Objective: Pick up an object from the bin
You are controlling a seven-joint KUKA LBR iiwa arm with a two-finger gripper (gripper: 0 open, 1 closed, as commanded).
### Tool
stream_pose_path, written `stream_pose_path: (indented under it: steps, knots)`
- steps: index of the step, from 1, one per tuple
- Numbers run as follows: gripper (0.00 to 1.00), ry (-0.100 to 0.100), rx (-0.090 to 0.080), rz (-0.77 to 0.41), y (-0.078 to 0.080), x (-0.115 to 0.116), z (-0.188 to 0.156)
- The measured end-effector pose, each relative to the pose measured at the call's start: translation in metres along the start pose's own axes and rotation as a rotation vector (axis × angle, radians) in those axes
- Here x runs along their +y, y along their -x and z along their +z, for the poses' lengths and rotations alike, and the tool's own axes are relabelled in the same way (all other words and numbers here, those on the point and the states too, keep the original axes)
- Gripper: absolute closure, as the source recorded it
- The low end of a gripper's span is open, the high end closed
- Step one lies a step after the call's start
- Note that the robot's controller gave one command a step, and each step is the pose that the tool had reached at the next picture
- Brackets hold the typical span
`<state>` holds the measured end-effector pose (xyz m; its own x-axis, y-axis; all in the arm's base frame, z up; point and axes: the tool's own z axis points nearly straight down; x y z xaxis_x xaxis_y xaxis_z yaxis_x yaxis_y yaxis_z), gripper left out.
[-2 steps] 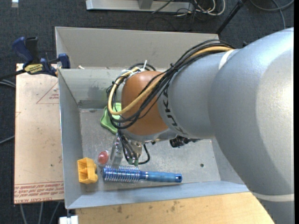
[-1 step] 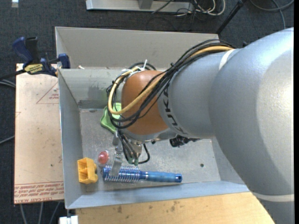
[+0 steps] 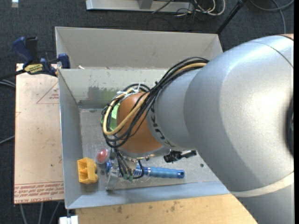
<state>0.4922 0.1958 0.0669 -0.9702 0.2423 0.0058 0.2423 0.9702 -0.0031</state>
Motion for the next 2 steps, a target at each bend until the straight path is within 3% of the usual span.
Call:
stream_pose_path:
  steps: [1,2]
  knots:
    - [1.00,0.003,-0.004,0.003,0.002,0.001,-0.003]
    - [1.00,0.010,-0.013,0.010,0.008,0.024,-0.106]
